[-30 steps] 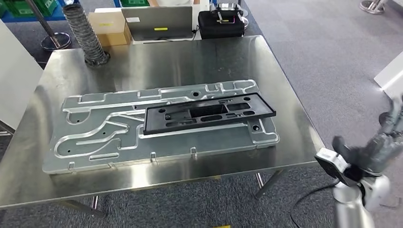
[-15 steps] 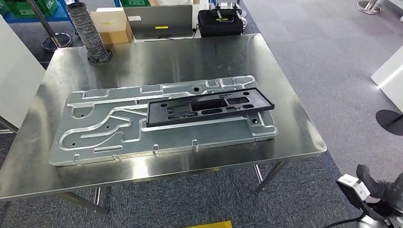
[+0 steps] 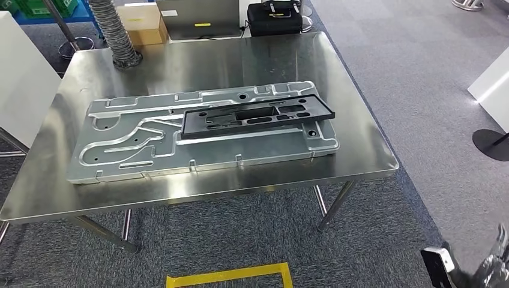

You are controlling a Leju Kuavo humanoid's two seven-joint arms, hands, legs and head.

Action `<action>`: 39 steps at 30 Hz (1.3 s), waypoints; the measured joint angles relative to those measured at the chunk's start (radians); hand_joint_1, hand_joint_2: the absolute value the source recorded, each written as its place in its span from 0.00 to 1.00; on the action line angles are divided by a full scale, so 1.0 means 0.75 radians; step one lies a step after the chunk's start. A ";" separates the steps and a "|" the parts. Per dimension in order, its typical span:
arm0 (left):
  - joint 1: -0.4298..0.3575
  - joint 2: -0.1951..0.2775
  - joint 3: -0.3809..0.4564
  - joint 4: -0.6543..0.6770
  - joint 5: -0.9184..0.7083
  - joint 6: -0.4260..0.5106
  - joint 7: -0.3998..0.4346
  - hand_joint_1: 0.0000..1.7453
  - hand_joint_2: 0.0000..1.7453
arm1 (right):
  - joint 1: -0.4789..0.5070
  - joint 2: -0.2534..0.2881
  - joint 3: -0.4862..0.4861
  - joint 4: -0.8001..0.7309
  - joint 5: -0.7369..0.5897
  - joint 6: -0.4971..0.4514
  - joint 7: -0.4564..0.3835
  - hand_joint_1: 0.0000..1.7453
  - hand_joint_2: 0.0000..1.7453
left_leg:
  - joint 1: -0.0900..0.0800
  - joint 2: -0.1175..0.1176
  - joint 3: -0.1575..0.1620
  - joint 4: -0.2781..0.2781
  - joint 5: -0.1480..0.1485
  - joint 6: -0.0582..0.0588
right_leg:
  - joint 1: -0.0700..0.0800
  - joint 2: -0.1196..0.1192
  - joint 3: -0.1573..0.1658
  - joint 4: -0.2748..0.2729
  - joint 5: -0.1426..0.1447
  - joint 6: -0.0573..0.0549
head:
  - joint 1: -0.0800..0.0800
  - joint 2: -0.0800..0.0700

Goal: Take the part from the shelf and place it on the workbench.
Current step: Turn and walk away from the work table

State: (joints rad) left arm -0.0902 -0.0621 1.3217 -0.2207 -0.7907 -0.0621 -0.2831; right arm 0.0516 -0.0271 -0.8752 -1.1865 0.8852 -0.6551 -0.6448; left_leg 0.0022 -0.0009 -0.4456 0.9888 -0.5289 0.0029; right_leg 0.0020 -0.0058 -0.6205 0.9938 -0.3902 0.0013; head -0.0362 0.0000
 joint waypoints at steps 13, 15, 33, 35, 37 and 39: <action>0.009 -0.015 -0.001 0.000 -0.021 -0.002 0.003 0.00 0.00 | -0.101 -0.053 -0.318 1.001 0.416 0.014 0.627 0.00 0.00 | 0.001 0.019 -0.202 -0.001 0.163 0.031 | -0.032 0.006 0.120 0.166 -0.165 0.060 | 0.000 0.000; 0.007 -0.018 -0.002 0.000 -0.034 -0.005 0.003 0.00 0.00 | -0.116 -0.050 -0.318 1.062 0.449 0.074 0.722 0.00 0.00 | 0.000 0.019 -0.218 0.009 0.181 0.015 | -0.026 0.007 0.237 -0.008 -0.184 0.047 | -0.001 0.000; 0.010 -0.052 -0.101 0.002 -0.182 -0.032 0.069 0.00 0.00 | -0.142 0.099 -0.317 1.272 0.505 0.483 1.009 0.00 0.00 | 0.000 0.009 0.026 -0.030 -0.015 0.016 | -0.005 0.002 -0.015 -0.002 0.034 0.025 | -0.002 0.000; 0.010 -0.059 -0.109 0.004 -0.188 -0.039 0.073 0.00 0.00 | -0.142 0.108 -0.318 1.278 0.509 0.512 1.017 0.00 0.00 | 0.003 0.015 -0.006 -0.033 0.018 0.040 | -0.009 0.006 -0.040 0.033 -0.016 0.039 | -0.002 0.000; 0.010 -0.062 -0.115 0.005 -0.188 -0.047 0.074 0.00 0.00 | -0.142 0.117 -0.318 1.283 0.513 0.537 1.022 0.00 0.00 | 0.003 0.019 -0.049 -0.034 0.054 0.054 | -0.014 0.007 -0.082 0.159 -0.155 0.050 | -0.002 0.000; 0.013 -0.063 -0.121 0.005 -0.185 -0.052 0.077 0.00 0.00 | -0.144 0.123 -0.318 1.287 0.519 0.558 1.019 0.00 0.00 | 0.000 0.020 -0.094 -0.030 0.090 0.056 | -0.019 0.007 -0.111 0.332 -0.254 0.057 | -0.002 0.000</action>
State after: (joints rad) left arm -0.0804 -0.1091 1.2309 -0.2171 -0.9295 -0.1009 -0.2255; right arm -0.0564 0.0655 -1.1134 -0.2210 1.2742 -0.2363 0.1192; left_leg 0.0026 0.0142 -0.5164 0.9661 -0.4618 0.0447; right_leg -0.0121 -0.0002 -0.7035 1.2431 -0.5808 0.0443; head -0.0378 0.0000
